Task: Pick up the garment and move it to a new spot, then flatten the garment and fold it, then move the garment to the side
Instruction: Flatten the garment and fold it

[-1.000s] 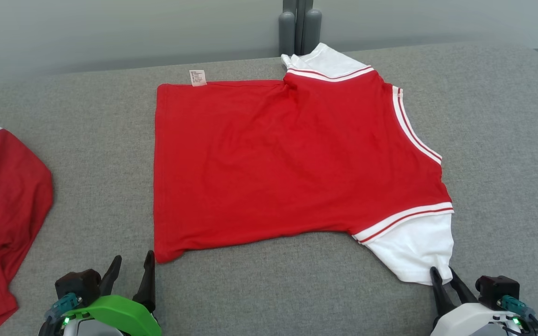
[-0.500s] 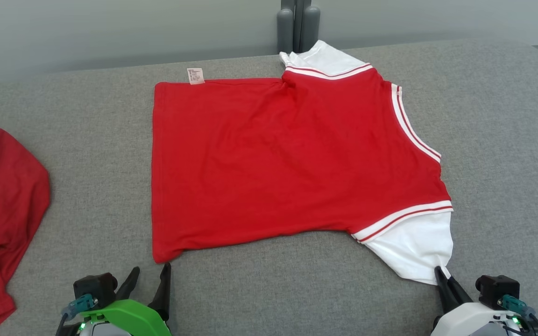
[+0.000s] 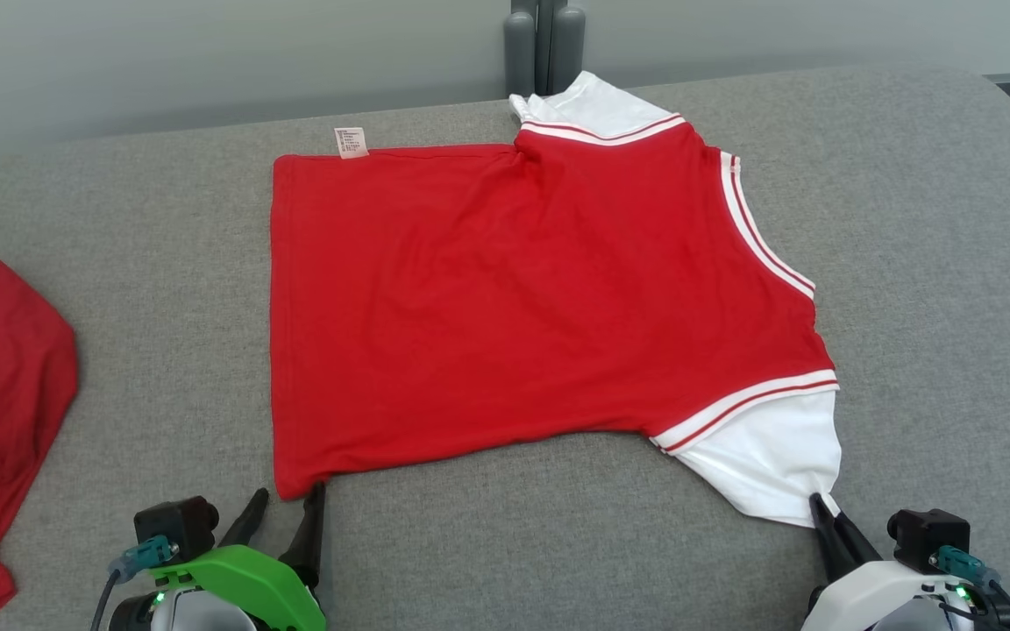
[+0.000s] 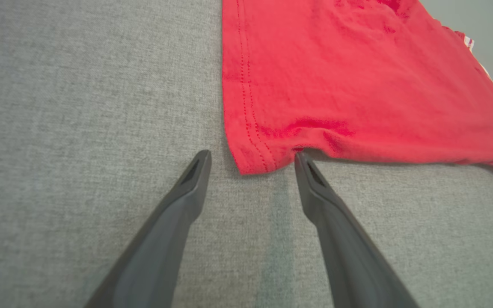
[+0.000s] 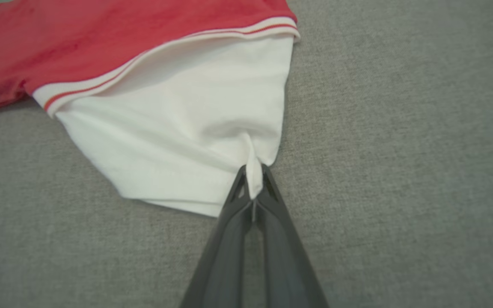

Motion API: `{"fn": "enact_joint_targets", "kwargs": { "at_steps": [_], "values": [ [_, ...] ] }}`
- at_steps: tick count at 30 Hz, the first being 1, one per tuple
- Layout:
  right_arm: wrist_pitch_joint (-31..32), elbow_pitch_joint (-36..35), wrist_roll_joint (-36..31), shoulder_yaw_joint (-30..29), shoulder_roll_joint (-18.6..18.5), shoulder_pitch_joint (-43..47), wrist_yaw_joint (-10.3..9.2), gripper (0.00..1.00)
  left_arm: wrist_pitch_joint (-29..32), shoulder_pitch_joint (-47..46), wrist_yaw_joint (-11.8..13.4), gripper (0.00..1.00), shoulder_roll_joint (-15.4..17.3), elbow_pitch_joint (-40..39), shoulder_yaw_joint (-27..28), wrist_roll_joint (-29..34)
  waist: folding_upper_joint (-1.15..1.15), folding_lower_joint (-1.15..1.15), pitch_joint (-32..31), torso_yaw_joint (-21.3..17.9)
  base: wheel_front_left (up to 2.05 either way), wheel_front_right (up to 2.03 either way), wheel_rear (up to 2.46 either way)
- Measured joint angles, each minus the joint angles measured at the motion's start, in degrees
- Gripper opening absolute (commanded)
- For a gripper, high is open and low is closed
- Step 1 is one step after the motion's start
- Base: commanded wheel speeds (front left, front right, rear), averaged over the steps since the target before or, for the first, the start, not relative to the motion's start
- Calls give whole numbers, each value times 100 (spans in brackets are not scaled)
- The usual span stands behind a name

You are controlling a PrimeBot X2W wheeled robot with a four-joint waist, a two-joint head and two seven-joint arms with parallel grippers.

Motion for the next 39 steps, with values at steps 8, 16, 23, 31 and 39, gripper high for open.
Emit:
{"fn": "enact_joint_targets", "kwargs": {
  "at_steps": [8, 16, 23, 31, 39],
  "values": [
    [-29, 60, 0, 2, 1, -50, 2, 0, 49, -19, -93, 91, 4, 93, -22, 1, 0, 0, 15, -59, 0, 0, 0],
    [-46, 137, 0, -2, 8, -99, 21, 0, 48, -116, -147, 52, 13, 193, -31, 1, 0, 0, 5, -105, 0, 0, 0],
    [-58, 197, 0, -5, 19, -149, 52, 0, 48, -149, -225, 32, 15, 248, -102, 10, 0, 0, -6, -131, 0, 0, 0],
    [-64, 132, 165, -175, 29, -162, 154, 0, 41, -176, -293, 0, 124, 264, -115, 63, 0, 0, -60, -142, 0, 0, 0],
    [-63, -435, 1169, -603, 145, -145, 675, 0, 62, -176, -294, 0, 311, 51, -85, 69, 0, 0, -136, -133, 0, 0, 0]
  ]
}}
